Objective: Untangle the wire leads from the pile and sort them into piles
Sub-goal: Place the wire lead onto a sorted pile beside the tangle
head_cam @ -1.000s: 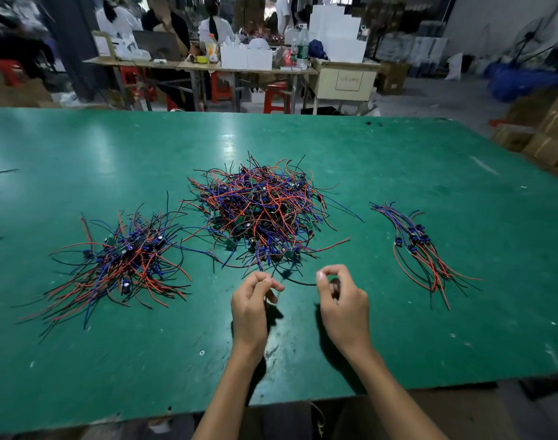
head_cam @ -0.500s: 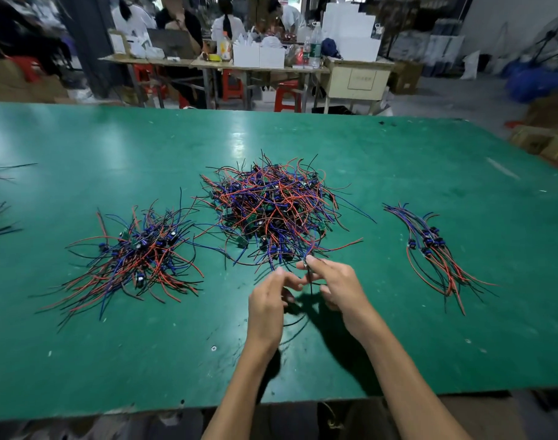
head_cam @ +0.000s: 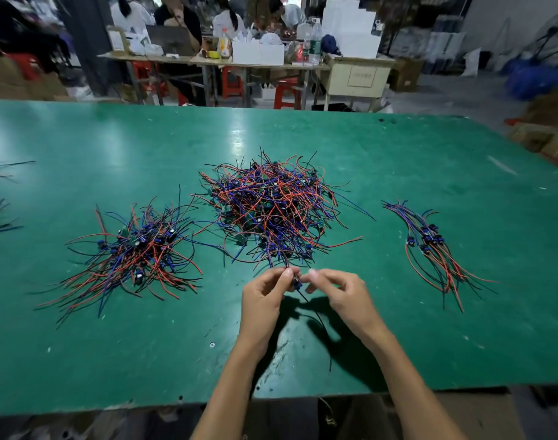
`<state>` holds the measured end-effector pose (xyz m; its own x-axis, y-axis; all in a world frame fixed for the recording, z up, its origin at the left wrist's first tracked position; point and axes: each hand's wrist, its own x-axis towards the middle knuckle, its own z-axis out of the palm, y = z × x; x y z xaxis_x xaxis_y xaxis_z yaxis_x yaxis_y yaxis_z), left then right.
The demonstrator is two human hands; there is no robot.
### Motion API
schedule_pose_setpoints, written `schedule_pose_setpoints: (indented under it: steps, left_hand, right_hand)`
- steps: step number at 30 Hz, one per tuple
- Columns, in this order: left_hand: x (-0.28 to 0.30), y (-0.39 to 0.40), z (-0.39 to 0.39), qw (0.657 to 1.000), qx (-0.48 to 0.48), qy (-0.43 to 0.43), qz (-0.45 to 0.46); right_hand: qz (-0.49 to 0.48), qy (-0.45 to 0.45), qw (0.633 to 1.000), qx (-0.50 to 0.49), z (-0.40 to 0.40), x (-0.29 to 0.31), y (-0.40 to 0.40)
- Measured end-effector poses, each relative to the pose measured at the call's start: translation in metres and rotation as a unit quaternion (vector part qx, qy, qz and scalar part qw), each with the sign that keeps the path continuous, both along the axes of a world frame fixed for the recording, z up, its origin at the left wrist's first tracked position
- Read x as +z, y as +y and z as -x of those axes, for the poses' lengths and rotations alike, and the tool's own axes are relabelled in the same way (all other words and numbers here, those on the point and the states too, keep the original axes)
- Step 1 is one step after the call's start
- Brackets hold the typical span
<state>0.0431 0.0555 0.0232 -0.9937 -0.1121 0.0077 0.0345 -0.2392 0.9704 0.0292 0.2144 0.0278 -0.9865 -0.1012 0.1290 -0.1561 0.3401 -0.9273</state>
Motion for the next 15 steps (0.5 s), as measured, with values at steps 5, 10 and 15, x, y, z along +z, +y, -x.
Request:
schedule_pose_setpoints:
  steps: [5,10,15]
  left_hand:
    - [-0.004,-0.003,0.003,0.999,0.036,-0.012,-0.006]
    - [-0.010,-0.002,0.008,0.997,0.063,-0.039,-0.012]
    - [-0.016,0.002,0.009,0.995,0.072,-0.050,0.045]
  right_hand:
    - [0.213,-0.012,0.963,-0.164,0.003,-0.013,0.008]
    - [0.025,0.027,0.979,-0.198,0.004,-0.018,0.004]
    - [-0.106,0.028,0.978,-0.178,0.034,0.035,-0.042]
